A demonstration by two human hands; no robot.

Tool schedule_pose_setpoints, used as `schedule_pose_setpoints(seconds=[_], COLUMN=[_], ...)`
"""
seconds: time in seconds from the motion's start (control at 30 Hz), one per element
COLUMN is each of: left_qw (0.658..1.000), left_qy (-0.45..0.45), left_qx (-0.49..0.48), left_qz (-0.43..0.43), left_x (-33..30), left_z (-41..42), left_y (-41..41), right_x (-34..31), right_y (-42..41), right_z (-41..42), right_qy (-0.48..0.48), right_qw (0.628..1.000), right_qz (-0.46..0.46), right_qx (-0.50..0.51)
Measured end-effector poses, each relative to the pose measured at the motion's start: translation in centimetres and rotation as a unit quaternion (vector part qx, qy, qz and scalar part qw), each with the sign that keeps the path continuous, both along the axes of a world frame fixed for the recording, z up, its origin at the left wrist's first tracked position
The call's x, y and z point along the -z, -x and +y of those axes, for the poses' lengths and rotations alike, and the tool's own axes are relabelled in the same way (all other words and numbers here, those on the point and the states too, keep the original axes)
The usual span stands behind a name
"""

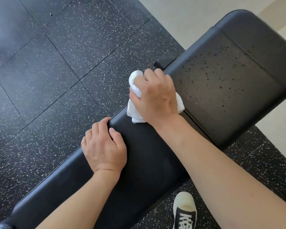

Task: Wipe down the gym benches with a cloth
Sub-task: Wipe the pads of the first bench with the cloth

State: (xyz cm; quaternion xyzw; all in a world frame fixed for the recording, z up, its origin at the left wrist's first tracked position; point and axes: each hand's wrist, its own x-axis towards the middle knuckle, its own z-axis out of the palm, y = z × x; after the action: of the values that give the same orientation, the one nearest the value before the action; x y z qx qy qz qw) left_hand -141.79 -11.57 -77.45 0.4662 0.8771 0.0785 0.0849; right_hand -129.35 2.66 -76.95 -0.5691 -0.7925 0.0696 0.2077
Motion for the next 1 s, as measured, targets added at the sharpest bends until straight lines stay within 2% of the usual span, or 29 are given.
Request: schedule_pose_setpoints(seconds=[0.17,0.3,0.4,0.47,0.53,0.63,0.73,0.83,0.9,1.0], left_qw=[1.000,1.000,1.000,1.000,1.000,1.000,0.999,1.000,1.000,0.999], left_qy=[0.002,0.008,0.009,0.011,0.009,0.014,0.031,0.030,0.028,0.031], left_qx=[0.001,0.004,0.006,0.006,0.007,0.009,0.009,0.009,0.012,0.013], left_qz=[-0.002,0.000,-0.002,-0.003,-0.002,0.000,0.001,0.002,0.004,0.011], left_x=[-0.1,-0.1,-0.1,0.0,-0.1,-0.1,-0.1,-0.3,-0.3,-0.2], left_z=[-0.1,0.0,0.0,0.0,0.0,0.1,0.1,0.2,0.2,0.3], left_y=[0.0,0.0,0.1,0.1,0.0,-0.1,-0.1,-0.3,-0.3,-0.3], right_x=[-0.2,-0.2,-0.1,0.1,0.2,-0.5,-0.8,-0.4,-0.2,-0.4], right_y=[-4.2,-8.7,-10.4,-10.7,-9.8,-5.4,-0.2,2.1,1.5,-1.2], right_z=[-6.7,-12.0,-11.6,-9.0,-5.6,-1.4,1.3,2.3,1.8,-0.9], right_qy=[0.013,-0.004,-0.030,-0.049,-0.048,0.002,0.062,0.077,0.067,0.032], right_qw=[0.999,0.993,0.984,0.991,0.998,0.999,0.998,0.997,0.997,0.998], right_qz=[0.031,0.035,0.030,0.018,0.010,0.028,-0.011,-0.025,-0.017,0.050], right_qx=[-0.031,-0.117,-0.173,-0.124,-0.031,0.037,0.015,-0.015,-0.022,-0.020])
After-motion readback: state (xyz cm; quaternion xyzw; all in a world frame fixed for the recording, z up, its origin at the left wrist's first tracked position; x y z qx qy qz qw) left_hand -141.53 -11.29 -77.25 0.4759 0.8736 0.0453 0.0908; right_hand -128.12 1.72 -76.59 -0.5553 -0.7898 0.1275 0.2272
